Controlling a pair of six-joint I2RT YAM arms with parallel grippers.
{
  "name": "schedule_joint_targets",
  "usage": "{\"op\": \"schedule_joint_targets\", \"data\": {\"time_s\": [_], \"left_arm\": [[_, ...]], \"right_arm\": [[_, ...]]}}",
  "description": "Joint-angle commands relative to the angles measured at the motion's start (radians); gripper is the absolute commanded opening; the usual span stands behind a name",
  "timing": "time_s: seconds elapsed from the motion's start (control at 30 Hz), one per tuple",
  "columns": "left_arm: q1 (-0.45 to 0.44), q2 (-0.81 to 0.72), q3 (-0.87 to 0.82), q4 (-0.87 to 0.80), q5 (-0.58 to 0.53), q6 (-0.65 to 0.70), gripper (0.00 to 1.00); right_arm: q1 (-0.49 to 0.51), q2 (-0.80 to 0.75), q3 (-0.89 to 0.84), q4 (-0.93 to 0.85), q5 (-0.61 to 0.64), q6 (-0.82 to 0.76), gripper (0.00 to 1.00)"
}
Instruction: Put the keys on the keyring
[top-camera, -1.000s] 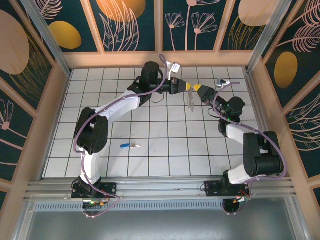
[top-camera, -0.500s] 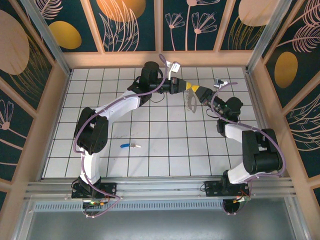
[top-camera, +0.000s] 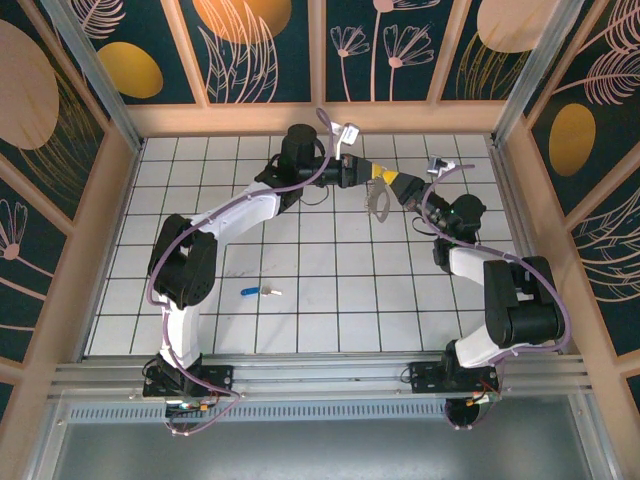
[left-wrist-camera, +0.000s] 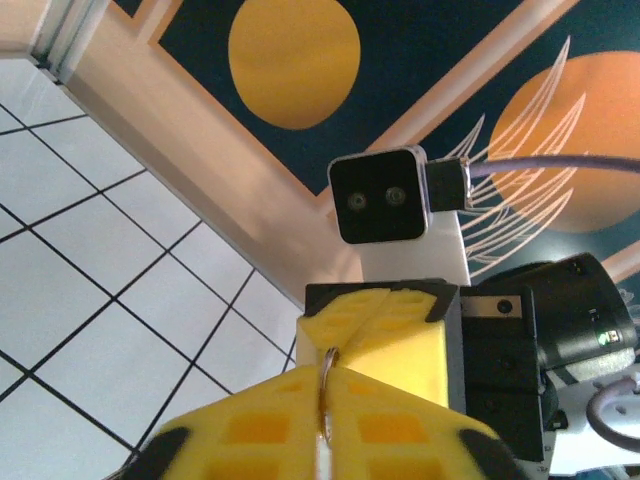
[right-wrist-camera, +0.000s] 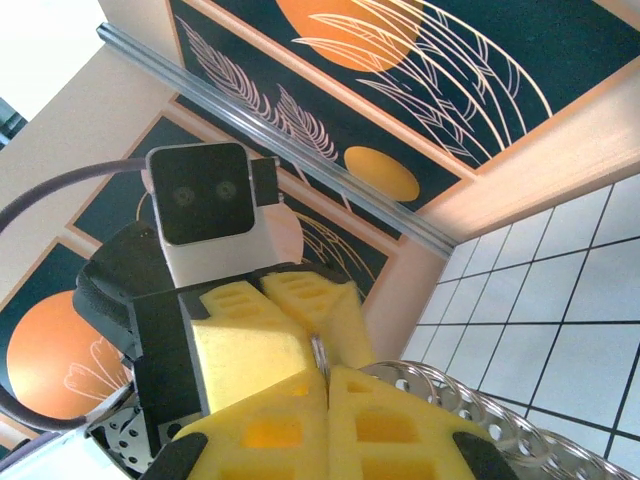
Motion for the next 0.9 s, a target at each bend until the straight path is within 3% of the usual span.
{"op": "schedule_joint_targets", "data": {"time_s": [0.0,0.13,0.37,0.6,0.87], "left_arm": [[-0.006,-0.039,-0.055,0.115,-0.049,-0.044,0.22],[-0.007,-0.09,-0.155,0.272,-0.135,-0.127,0.3],[-0.007,-0.137,-0.327,0.545,-0.276,-0.288,0.32],[-0.007,-0.083,-0.353,0.718,-0.266,-0.428,0.32],[-0.009,-0.053,-0.363,0.808,-0.255,-0.499,0.33]], "right_arm": [[0.008,0.003,0.029,0.058,0.018,0.006,0.0],[0.009,0.003,0.026,0.062,0.038,0.017,0.0],[0.013,0.001,0.026,0.073,0.069,0.031,0.0],[0.029,0.008,0.036,0.104,0.087,0.056,0.0],[0.052,0.031,0.062,0.149,0.096,0.076,0.0]]}}
